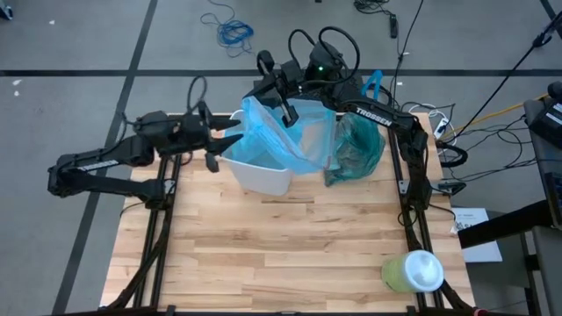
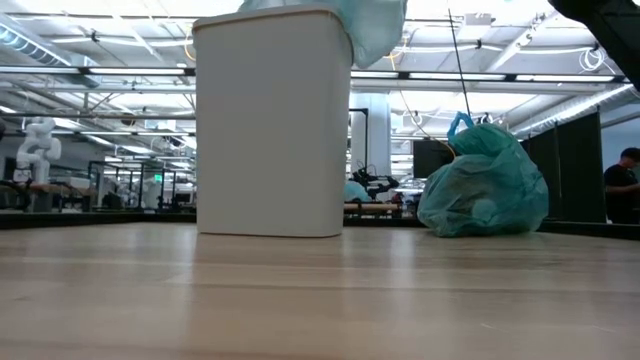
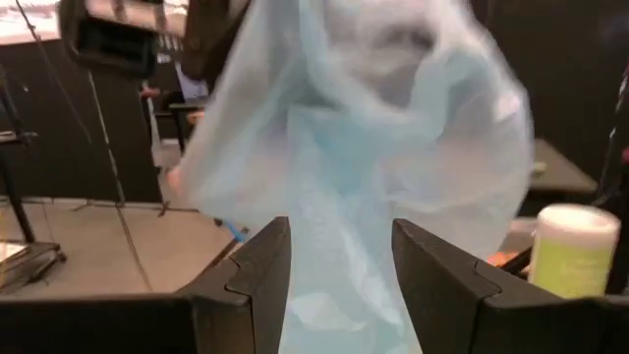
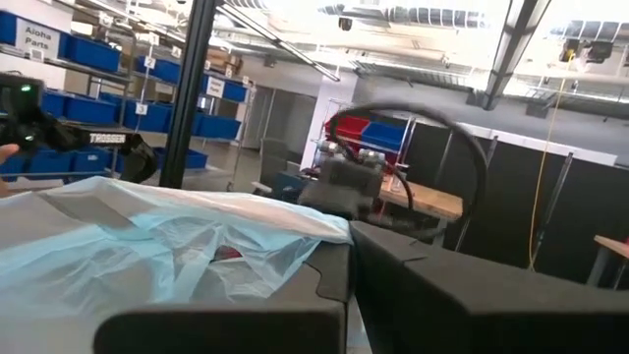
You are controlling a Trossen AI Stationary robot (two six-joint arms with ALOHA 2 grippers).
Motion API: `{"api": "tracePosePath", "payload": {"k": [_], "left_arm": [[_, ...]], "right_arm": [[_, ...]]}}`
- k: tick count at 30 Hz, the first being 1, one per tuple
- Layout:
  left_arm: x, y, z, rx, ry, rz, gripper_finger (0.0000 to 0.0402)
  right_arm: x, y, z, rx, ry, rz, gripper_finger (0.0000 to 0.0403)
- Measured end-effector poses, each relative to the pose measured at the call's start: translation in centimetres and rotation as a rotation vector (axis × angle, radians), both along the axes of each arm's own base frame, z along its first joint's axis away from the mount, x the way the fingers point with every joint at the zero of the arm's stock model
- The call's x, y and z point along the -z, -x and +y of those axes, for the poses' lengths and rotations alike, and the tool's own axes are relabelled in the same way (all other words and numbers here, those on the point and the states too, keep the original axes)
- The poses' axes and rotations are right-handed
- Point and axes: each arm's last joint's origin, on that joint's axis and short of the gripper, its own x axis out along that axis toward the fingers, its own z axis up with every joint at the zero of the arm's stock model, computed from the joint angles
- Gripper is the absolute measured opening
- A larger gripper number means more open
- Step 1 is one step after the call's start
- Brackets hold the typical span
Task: Place trash/remove bag and relplace
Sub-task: Insert a new trash bag into the trash bin
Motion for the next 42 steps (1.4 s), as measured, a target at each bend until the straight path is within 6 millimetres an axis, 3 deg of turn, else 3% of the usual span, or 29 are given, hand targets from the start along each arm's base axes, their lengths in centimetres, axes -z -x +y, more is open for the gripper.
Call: {"api": "tracePosePath", "payload": {"k": [8, 18, 22, 27, 34, 42], "left_arm": [[0.9, -3.2, 0.7, -0.004, -0.036, 0.01, 0.0174], [1.0, -4.5, 1.1, -0.05, -0.072, 0.037, 0.0172], [1.2, -4.8, 1.3, -0.066, -0.07, 0.04, 0.0135], [1.2, -4.7, 1.3, -0.067, -0.066, 0.042, 0.0018], [1.1, -3.0, 0.5, -0.082, -0.033, 0.104, 0.0002], [1.4, -0.7, -0.5, -0.196, -0.027, 0.127, 0.0001]], "right_arm": [[0.0, -0.2, 0.6, -0.011, 0.002, -0.003, 0.0], [0.0, -0.4, 0.9, -0.01, -0.001, -0.005, 0.0], [0.0, -0.4, 1.0, -0.003, -0.008, -0.003, 0.0], [0.2, -0.6, 0.7, 0.073, -0.045, 0.013, 0.0], [0.0, -0.3, -0.2, 0.158, -0.101, 0.01, 0.001], [-0.5, 0.6, -1.4, 0.198, -0.163, 0.017, 0.0093]]}}
